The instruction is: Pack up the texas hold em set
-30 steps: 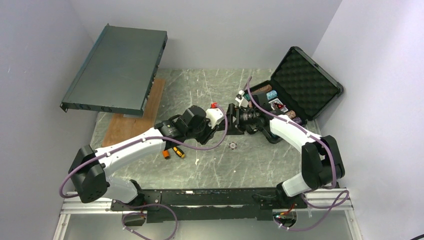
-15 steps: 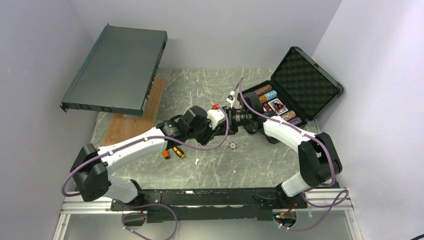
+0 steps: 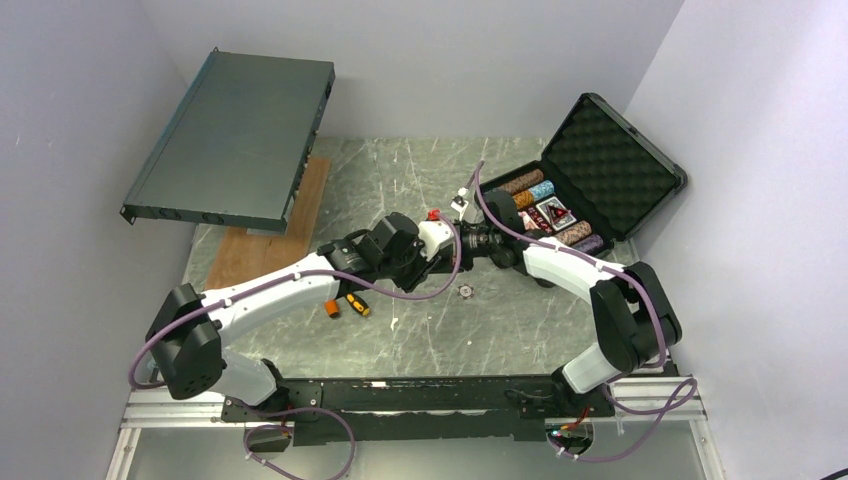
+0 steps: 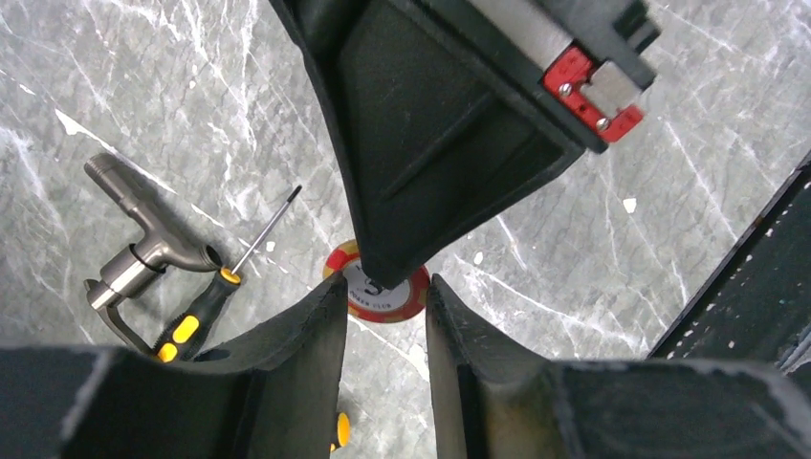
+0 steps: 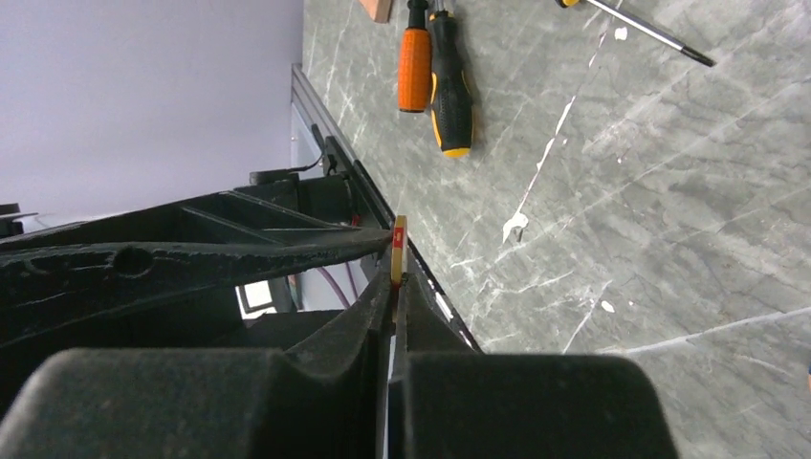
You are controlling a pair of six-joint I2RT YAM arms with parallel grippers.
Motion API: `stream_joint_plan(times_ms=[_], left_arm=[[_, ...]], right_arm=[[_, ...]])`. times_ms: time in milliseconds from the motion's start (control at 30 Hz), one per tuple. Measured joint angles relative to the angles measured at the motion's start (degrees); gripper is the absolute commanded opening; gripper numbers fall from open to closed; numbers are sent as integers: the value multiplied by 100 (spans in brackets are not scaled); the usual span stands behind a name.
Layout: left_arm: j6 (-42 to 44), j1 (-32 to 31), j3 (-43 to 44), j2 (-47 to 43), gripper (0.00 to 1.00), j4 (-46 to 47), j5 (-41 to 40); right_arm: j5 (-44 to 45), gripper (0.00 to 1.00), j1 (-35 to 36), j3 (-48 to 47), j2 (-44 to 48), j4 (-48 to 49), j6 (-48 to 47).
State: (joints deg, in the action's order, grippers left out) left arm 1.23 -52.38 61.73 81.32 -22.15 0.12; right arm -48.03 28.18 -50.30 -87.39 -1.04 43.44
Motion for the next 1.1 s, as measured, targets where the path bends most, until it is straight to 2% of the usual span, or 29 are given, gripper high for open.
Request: stream_joint_plan(times_ms=[100,167,300,367,500,633,767,900,1000,1100], left_arm=[[-31,-15,0,0,6,26,7],[-48,-22,-4,-4,14,-50,-20],[-55,-20,-13,-13,57,7,-35],[-83,-22,-13,-37,73,31,-70],[-284,-22,-74,-372,91,13,-125],[-671,-22,-262,-1351,99,0,-85],[-1222,-22,-603,-2546,99,37,144],[-1792,-22,-931,-3224,99,-98,485],[-2103,-22,-946,-3357,99,-422,723],[-2371,-22,-979,-3432,99,-708,811]], right_arm=[[20,0,9,57,-42,42,31],[125,0,13,63,-52,50,-13],[166,0,7,70,-57,70,-17],[262,0,15,70,-57,63,-57],[822,0,9,46,-50,-223,-356],[2100,0,-120,44,146,-754,-793],[3838,0,-389,-146,553,-1261,-1340],[5230,0,-627,-772,586,-1615,-2013],[5873,0,-866,-1209,455,-1633,-2653],[6022,0,-1274,-1690,-9,-1558,-3488]])
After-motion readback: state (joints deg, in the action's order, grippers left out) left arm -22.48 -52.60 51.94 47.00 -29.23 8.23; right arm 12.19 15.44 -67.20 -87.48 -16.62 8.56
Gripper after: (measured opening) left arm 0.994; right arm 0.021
